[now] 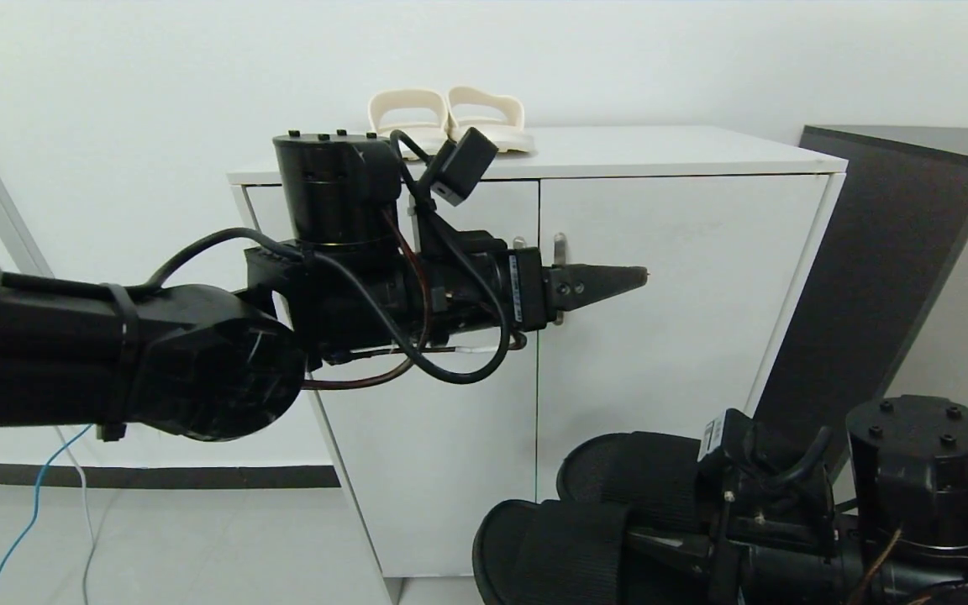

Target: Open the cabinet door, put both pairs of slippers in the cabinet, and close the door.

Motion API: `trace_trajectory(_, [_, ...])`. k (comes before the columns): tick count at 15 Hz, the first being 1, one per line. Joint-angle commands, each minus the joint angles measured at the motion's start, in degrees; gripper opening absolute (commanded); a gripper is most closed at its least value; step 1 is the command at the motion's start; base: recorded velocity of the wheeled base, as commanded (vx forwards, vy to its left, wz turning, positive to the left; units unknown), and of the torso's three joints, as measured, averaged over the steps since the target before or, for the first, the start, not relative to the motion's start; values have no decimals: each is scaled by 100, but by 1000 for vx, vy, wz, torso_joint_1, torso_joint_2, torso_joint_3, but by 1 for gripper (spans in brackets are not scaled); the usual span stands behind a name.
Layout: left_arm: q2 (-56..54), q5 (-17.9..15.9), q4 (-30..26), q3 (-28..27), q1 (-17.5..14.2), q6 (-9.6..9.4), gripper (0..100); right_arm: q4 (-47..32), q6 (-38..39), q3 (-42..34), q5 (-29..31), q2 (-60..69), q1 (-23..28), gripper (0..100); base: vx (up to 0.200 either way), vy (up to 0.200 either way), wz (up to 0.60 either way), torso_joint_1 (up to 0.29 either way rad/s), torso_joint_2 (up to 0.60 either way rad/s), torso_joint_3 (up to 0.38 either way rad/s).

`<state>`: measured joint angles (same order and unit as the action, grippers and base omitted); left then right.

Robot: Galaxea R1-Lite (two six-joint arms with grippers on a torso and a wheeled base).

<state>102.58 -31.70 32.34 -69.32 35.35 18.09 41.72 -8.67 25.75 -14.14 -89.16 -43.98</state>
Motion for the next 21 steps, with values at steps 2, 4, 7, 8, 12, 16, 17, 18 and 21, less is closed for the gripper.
trace_trajectory(2, [218,331,0,-91,-64,1,100,3,-3,1,-1,4,-5,0,0,0,0,0,0,0])
trace_trajectory(4, [262,533,9,-100,-64,-7,100,3,-12,1,-1,4,-14,0,0,0,0,0,0,0])
trace_trajectory(7, [438,849,9,-319,-99,-7,100,-6,-30,-8,-1,4,-14,0,0,0,0,0,0,0])
trace_trajectory(8, [561,920,0,-451,-108,-7,100,-6,-30,-8,-1,4,-14,0,0,0,0,0,0,0])
trace_trajectory(12, [992,1060,-53,-899,-169,10,100,3,-30,-8,8,13,-14,0,0,0,0,0,0,0])
trace_trajectory(16, [1080,1060,-61,-961,-160,10,100,-6,-39,-17,8,13,-14,0,0,0,0,0,0,0])
trace_trajectory(17, [1071,1060,-61,-952,-160,10,0,-6,-39,-17,8,13,-14,0,0,0,0,0,0,0])
trace_trajectory(18, [1044,1060,-53,-917,-160,10,0,-6,-39,-35,-1,13,-23,0,0,0,0,0,0,0])
trace_trajectory(21, [886,1060,-26,-724,-160,10,0,-6,-39,-43,8,48,-75,0,0,0,0,0,0,0])
